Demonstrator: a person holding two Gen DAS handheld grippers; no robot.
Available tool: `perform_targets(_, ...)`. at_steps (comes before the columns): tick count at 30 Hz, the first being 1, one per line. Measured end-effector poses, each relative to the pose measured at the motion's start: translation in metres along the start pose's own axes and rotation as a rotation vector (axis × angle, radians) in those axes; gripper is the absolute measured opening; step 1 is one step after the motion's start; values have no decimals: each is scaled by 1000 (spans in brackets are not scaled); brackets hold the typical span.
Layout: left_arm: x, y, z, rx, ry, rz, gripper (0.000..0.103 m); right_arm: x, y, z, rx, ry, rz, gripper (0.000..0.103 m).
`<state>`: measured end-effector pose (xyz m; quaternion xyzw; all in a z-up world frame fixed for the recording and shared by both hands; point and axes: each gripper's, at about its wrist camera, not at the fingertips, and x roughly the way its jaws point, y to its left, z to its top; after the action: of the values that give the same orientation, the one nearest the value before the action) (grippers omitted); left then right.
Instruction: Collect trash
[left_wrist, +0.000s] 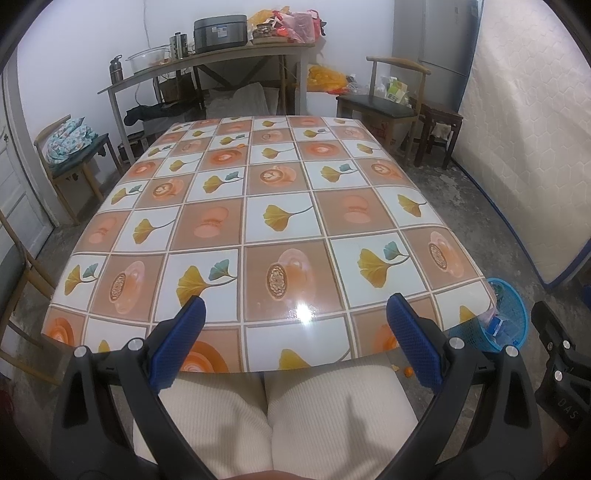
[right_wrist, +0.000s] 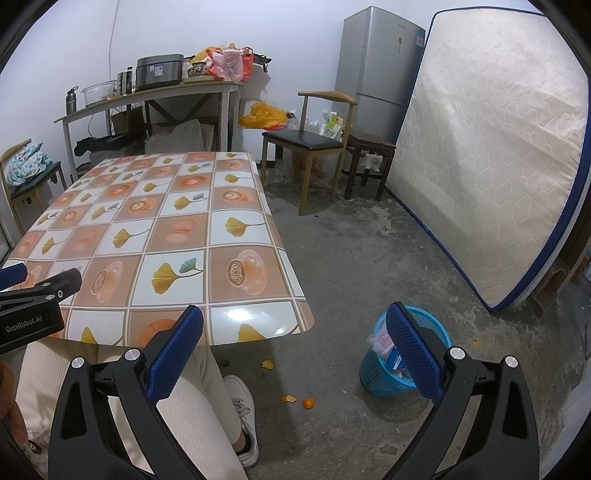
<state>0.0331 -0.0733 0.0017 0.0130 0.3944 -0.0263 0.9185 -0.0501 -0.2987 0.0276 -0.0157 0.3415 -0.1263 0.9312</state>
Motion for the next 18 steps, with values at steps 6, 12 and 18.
perform_targets(6, 3, -2, -3, 17, 7, -8, 94, 0, -1, 0, -1, -1, 1, 96)
perform_targets(12, 3, -2, -2, 23, 15, -12, 94, -1, -3, 1, 2, -2, -3, 96)
perform_targets(18, 5, -2, -2, 24, 24, -15, 94, -1, -4, 2, 2, 1, -2, 96)
